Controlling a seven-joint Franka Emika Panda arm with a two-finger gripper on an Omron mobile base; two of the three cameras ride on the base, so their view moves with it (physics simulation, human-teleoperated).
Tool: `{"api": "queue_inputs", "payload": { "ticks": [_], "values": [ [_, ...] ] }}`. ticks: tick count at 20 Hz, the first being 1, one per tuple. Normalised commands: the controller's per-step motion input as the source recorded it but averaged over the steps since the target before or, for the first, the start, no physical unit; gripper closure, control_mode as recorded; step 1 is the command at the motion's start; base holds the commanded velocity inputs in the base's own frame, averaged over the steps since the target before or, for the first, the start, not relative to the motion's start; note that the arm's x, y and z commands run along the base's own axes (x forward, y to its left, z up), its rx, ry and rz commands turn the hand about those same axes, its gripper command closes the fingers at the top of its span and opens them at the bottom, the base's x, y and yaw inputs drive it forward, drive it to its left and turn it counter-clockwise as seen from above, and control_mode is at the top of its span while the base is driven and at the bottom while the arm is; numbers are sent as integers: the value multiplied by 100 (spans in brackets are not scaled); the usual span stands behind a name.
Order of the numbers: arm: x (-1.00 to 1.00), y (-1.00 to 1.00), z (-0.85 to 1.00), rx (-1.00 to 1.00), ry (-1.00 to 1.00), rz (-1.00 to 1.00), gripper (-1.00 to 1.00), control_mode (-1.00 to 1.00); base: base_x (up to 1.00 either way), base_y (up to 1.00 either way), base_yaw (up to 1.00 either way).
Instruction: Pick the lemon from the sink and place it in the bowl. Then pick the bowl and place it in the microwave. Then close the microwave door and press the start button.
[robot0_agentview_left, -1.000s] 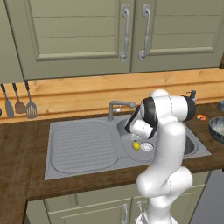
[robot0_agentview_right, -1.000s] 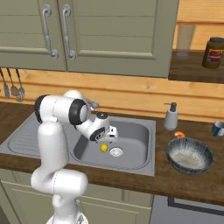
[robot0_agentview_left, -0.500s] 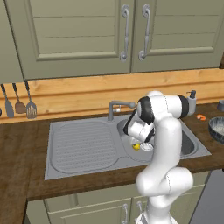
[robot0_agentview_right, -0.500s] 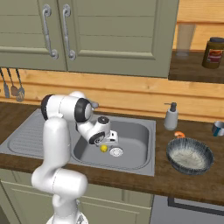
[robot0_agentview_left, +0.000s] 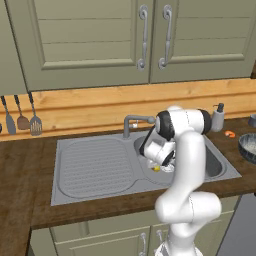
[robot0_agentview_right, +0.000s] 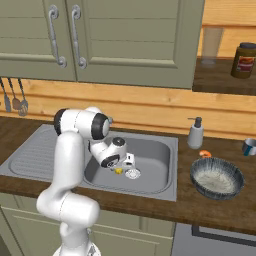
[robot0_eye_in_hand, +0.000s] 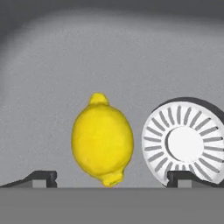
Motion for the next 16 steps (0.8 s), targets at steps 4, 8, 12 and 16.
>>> {"api": "queue_inputs", "payload": {
  "ticks": [4, 8, 12, 16],
  "values": [
    [27, 0, -24, 0, 0, 1, -100, -100, 0, 0, 0],
    [34, 4, -21, 0, 0, 1, -100, -100, 0, 0, 0],
    [23, 4, -20, 0, 0, 1, 100, -100, 0, 0, 0],
    [5, 6, -13, 0, 0, 1, 100, -100, 0, 0, 0]
  ]
}}
